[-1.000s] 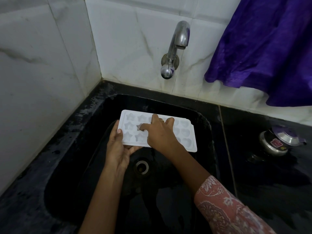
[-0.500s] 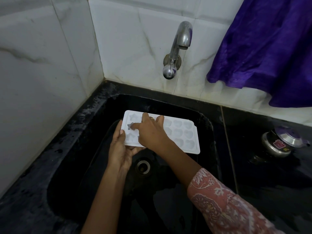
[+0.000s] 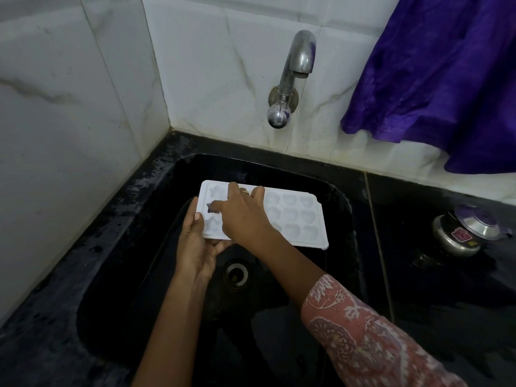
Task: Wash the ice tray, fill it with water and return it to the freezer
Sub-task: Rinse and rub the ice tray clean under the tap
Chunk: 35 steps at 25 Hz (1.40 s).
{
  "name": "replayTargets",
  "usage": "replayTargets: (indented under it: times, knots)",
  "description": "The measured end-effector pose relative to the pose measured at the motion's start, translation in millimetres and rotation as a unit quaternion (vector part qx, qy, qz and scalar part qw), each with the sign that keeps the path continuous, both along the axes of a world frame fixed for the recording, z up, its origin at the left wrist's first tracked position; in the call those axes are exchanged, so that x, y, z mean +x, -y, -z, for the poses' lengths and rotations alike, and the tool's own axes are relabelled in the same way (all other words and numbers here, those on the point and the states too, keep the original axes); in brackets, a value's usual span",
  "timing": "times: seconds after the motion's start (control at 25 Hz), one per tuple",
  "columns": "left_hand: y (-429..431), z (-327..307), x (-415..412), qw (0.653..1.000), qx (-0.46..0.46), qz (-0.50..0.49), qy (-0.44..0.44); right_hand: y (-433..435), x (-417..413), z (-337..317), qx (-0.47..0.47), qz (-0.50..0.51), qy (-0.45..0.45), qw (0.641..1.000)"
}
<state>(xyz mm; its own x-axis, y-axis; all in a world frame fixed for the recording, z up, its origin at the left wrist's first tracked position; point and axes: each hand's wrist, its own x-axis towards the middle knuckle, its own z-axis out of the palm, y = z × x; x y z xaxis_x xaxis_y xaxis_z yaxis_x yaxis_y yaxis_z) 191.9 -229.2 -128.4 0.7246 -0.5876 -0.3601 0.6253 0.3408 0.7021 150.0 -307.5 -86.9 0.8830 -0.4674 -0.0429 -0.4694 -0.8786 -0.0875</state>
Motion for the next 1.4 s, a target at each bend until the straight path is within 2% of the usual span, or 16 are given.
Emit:
replayTargets:
  times: [0.12, 0.24, 0.4, 0.56, 0.88, 1.2, 1.4]
  knots:
    - [-1, 0, 1, 1.000, 0.007, 0.002, 0.005, -1, -2, -1, 0.014, 0.000, 0.005, 1.000]
    - [-2, -1, 4, 1.000, 0.015, 0.004, 0.013, -1, -20, -8, 0.038, 0.033, 0.061, 0.997]
    - [-7, -3, 9, 1.000, 0.027, 0.007, 0.009, 5, -82, -6, 0.060, 0.184, 0.138, 0.971]
    - [-11, 0, 15, 0.999, 0.036, 0.009, 0.005, 19, -123, 7, 0.038, 0.278, 0.154, 0.947]
    - [-15, -1, 17, 0.999, 0.050, 0.010, 0.016, 20, -126, 21, 0.043, 0.258, 0.124, 0.957]
    - [-15, -3, 21, 0.997, 0.055, 0.007, 0.046, 22, -129, 21, 0.024, 0.260, 0.135, 0.956]
    - [-14, -4, 19, 0.998, 0.048, 0.006, 0.034, 21, -127, 27, 0.023, 0.258, 0.135, 0.956]
